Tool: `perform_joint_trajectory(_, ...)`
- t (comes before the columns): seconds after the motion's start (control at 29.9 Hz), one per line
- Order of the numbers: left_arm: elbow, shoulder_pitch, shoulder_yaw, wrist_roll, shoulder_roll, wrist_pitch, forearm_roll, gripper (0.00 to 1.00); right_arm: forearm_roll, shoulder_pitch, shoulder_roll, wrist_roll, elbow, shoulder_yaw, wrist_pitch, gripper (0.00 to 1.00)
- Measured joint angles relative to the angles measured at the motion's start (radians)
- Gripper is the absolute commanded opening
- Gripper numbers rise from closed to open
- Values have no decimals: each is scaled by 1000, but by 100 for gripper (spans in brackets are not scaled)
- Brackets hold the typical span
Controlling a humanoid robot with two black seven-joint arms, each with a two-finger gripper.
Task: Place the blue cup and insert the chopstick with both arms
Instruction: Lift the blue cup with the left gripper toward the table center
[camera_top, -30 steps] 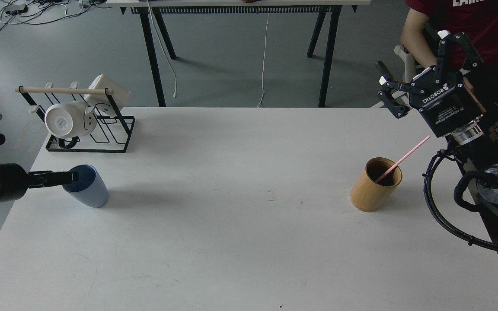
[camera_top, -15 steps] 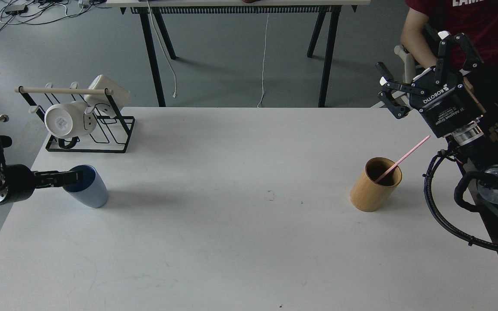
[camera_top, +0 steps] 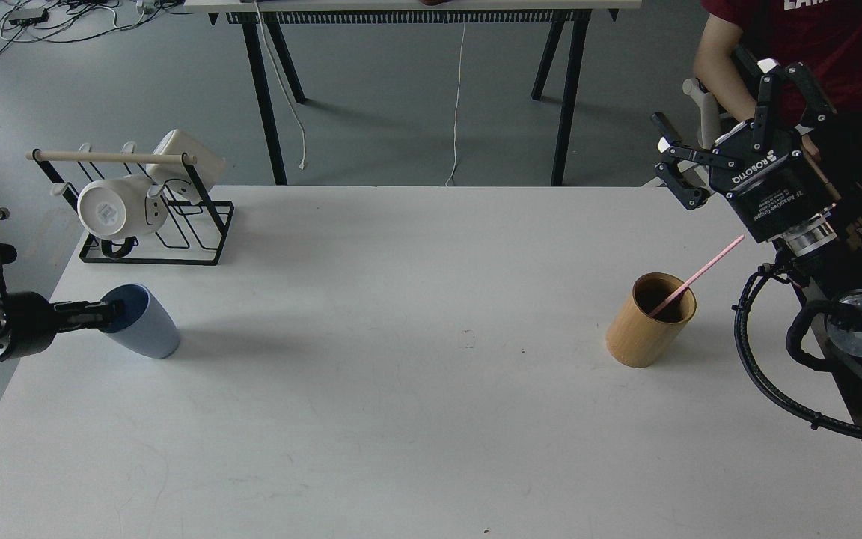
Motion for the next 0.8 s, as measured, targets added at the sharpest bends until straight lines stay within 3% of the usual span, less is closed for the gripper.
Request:
perform_joint_trajectory(0.27, -51, -13, -14, 0, 5, 1, -19, 4, 0, -7, 0, 0, 0, 2, 0, 97)
perform_joint_trajectory(0.5, -265, -90, -17, 0, 14, -35, -120, 4, 2, 4, 9, 0, -54, 51, 0, 97)
perform_joint_trajectory(0.63, -322, -173, -4, 0, -89, -101, -123, 5, 4, 25, 12, 0, -107, 94, 0, 97)
perform_joint_trajectory(0.8, -226, -285, 73, 0, -263, -140, -116, 5, 6, 46, 14, 0, -147, 101, 0, 97)
